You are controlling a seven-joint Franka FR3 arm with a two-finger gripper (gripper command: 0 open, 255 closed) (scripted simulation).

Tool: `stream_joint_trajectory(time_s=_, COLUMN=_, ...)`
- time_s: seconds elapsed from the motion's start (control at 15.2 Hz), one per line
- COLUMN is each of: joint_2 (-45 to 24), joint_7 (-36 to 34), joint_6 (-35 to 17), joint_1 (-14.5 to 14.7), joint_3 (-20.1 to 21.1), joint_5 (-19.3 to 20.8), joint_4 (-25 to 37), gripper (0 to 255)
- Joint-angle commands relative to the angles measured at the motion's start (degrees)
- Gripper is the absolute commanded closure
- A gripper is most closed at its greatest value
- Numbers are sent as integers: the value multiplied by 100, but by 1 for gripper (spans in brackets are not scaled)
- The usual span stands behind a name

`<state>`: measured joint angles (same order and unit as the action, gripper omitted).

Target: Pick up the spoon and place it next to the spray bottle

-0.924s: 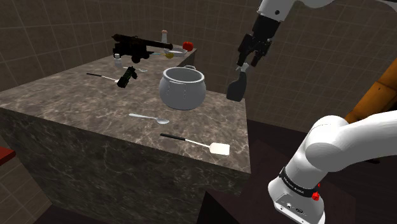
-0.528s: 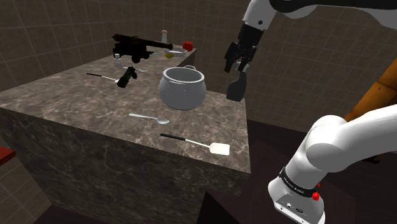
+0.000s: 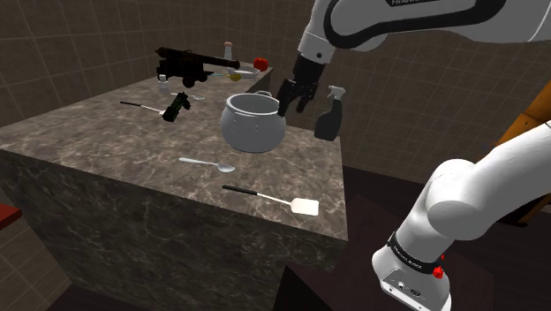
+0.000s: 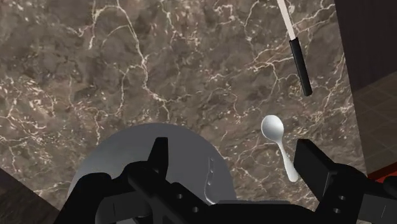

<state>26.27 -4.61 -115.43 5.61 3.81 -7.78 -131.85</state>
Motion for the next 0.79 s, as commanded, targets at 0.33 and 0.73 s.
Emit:
stream_joint_trajectory(time_s=0.33, joint_2=-1307, joint_7=229, joint_6=-986, joint_1=217, joint_3=214, joint_5=-73, joint_4=425, gripper=0)
stream_joint_trajectory(time_s=0.73, joint_2=-2472, joint_7=342, joint_6=-1631, joint_1=396, joint_3=413, joint_5=-20, joint_4=1029, gripper=0)
